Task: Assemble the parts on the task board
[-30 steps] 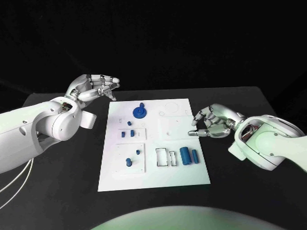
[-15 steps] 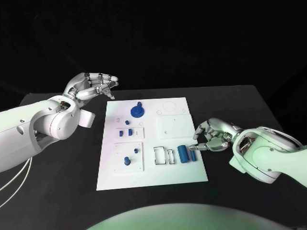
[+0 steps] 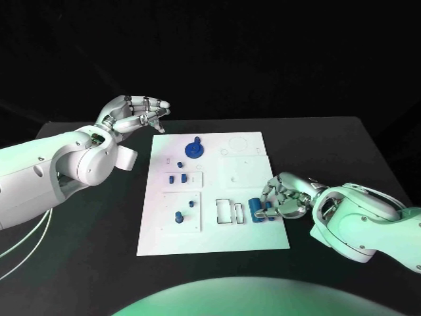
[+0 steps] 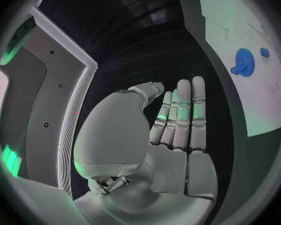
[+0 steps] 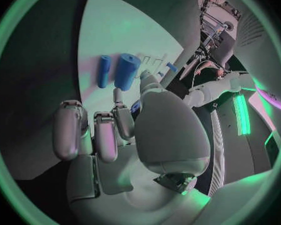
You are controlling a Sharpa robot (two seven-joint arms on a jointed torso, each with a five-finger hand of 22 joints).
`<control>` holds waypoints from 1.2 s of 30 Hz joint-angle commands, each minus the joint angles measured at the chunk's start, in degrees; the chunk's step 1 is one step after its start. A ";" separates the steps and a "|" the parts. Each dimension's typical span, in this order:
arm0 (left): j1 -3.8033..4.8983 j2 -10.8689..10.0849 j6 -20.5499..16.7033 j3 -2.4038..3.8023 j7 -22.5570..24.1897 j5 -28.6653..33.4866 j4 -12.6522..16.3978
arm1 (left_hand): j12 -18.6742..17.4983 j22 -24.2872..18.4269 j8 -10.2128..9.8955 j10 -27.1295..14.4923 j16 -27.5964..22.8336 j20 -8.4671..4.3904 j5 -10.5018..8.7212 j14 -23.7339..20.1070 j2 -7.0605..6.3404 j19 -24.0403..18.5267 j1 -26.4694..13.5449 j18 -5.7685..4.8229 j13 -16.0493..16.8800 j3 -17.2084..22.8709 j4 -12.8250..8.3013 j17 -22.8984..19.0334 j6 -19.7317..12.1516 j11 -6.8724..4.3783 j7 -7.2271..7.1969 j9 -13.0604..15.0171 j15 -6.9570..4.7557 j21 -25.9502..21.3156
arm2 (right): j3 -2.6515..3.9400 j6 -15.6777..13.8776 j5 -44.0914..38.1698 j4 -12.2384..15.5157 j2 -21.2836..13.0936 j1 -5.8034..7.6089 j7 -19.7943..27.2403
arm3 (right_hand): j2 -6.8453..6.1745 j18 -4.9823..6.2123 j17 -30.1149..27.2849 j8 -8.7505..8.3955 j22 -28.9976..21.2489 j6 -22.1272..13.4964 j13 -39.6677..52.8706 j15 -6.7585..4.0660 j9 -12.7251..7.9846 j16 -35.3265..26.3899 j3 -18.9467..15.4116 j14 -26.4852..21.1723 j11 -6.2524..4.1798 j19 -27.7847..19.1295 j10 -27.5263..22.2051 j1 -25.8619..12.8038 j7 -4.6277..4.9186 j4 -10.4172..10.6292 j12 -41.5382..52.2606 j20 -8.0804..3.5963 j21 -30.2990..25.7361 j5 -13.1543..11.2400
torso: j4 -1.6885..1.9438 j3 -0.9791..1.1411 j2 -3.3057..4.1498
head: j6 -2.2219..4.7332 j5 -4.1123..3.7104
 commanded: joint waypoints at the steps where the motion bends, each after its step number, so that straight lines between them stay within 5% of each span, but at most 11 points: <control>1: 0.02 0.01 0.97 0.03 0.24 0.01 0.20 | 0.29 0.07 -0.12 -0.31 -0.29 0.06 0.31 -0.49 0.17 -0.33 0.22 0.75 -0.05 -0.01 -0.28 -0.01 -0.37 -0.11 0.23 -0.07 0.00 0.15 | 0.01 1.08 -3.04 -0.36 0.52 -0.14 -1.08 | 0.20 -0.69 6.29 0.05 9.96 0.47 0.22 -0.22 -0.11 0.27 -0.33 4.19 -0.11 0.89 0.46 -0.24 -0.09 0.04 0.29 0.07 -0.35 0.15 | -0.08 0.03 0.04 | -0.16 0.26; 26: 0.04 -0.57 1.08 0.03 -0.18 -0.16 0.60 | 0.37 0.11 -0.09 -0.36 -0.28 0.09 0.27 -0.50 0.13 -0.40 0.09 0.74 -0.10 -0.02 -0.26 0.02 -0.39 -0.08 0.25 -0.07 0.05 0.17 | 0.02 1.17 -5.42 -4.14 5.93 -2.61 -4.79 | 0.40 -0.59 6.05 0.55 9.87 2.77 0.71 -0.54 -0.54 0.18 -1.72 4.01 -0.55 0.71 0.46 -2.33 -0.65 0.13 0.09 -0.15 -0.97 0.16 | -0.01 0.10 0.07 | -0.76 0.86; 30: 0.04 -0.65 1.11 0.03 -0.23 -0.17 0.65 | 0.37 0.11 -0.09 -0.36 -0.28 0.09 0.27 -0.50 0.13 -0.40 0.09 0.74 -0.10 -0.02 -0.26 0.02 -0.39 -0.08 0.25 -0.07 0.05 0.17 | 0.03 0.77 -5.66 -4.16 6.16 -2.78 -5.15 | 1.19 -0.59 6.24 0.69 9.90 3.13 1.09 -0.68 -0.72 0.25 -1.25 4.04 -0.71 0.74 0.63 -1.13 -0.81 -0.04 0.14 -0.28 -0.99 0.25 | -0.09 0.07 0.05 | -0.68 0.87; 36: 0.05 -0.69 1.17 0.03 -0.31 -0.18 0.70 | 0.40 0.12 -0.07 -0.40 -0.29 0.11 0.26 -0.53 0.12 -0.44 0.03 0.73 -0.13 -0.03 -0.24 0.03 -0.40 -0.07 0.25 -0.07 0.06 0.17 | 0.03 -2.24 -5.73 -3.82 5.95 -2.89 -5.46 | 3.97 -0.75 6.82 0.67 10.24 4.81 3.00 -1.16 -1.65 0.46 4.49 4.15 -1.28 1.13 1.82 4.03 -1.39 -0.26 0.73 -0.72 -0.27 0.33 | -0.12 0.11 0.02 | -0.52 0.86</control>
